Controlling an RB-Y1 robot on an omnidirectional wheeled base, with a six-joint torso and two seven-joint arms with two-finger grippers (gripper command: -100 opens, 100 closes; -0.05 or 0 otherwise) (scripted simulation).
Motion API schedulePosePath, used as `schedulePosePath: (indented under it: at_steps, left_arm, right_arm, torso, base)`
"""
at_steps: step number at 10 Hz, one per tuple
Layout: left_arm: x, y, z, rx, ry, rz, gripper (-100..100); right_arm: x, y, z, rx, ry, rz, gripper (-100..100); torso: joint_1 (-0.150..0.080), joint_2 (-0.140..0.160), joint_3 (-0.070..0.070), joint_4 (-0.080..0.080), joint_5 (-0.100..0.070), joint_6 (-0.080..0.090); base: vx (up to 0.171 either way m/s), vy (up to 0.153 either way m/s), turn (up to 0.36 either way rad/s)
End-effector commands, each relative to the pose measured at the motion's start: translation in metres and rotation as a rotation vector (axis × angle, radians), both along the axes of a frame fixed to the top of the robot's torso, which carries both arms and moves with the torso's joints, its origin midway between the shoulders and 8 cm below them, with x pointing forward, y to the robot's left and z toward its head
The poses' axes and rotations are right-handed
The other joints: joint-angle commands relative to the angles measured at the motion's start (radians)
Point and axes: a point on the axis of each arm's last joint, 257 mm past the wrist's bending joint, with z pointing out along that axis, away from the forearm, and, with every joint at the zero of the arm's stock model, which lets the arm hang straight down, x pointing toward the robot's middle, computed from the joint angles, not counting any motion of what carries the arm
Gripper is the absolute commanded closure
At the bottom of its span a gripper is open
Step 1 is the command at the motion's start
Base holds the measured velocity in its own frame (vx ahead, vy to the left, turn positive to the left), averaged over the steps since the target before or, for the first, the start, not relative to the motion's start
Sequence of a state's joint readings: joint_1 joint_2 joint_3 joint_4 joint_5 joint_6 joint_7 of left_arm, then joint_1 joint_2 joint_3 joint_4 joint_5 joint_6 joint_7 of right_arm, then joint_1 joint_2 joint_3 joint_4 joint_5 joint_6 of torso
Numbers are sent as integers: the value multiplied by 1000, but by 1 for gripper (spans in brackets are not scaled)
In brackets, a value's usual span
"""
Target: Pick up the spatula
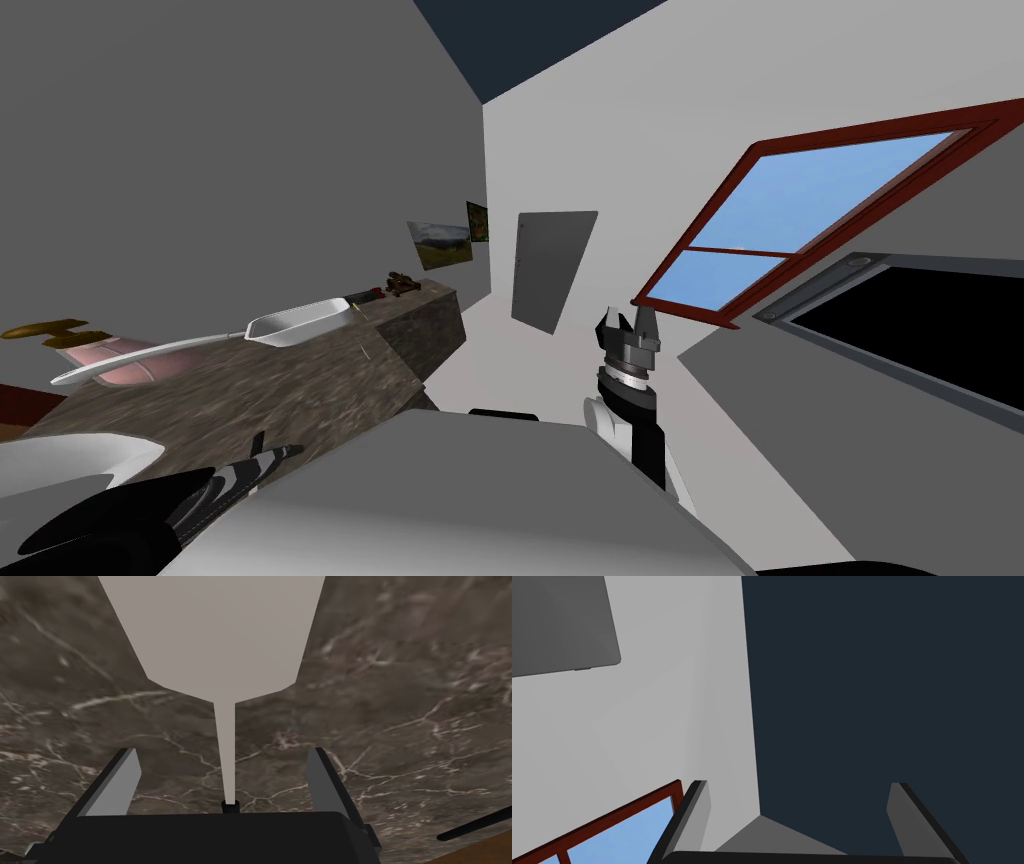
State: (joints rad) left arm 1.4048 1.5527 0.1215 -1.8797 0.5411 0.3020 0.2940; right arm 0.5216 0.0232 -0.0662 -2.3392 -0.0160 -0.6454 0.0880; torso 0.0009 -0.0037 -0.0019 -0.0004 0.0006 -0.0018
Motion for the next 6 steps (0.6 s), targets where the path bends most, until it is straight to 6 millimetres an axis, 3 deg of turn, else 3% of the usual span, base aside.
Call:
schedulePosePath:
  at_steps: [1, 5, 6]
  left_arm:
    - [0, 0, 0, 0, 0, 0, 100]
    - [0, 0, 0, 1, 1, 0, 100]
    - [0, 0, 0, 1, 1, 0, 0]
  right_arm:
    - [0, 0, 0, 0, 0, 0, 0]
    - [0, 0, 0, 0, 0, 0, 0]
    - [0, 0, 0, 0, 0, 0, 0]
  torso:
    - [0, 0, 0, 0, 0, 0]
    - [0, 1, 0, 0, 1, 0]
    - [0, 1, 0, 0, 1, 0]
  base:
    - [0, 0, 0]
    - [0, 0, 0]
    - [0, 0, 0]
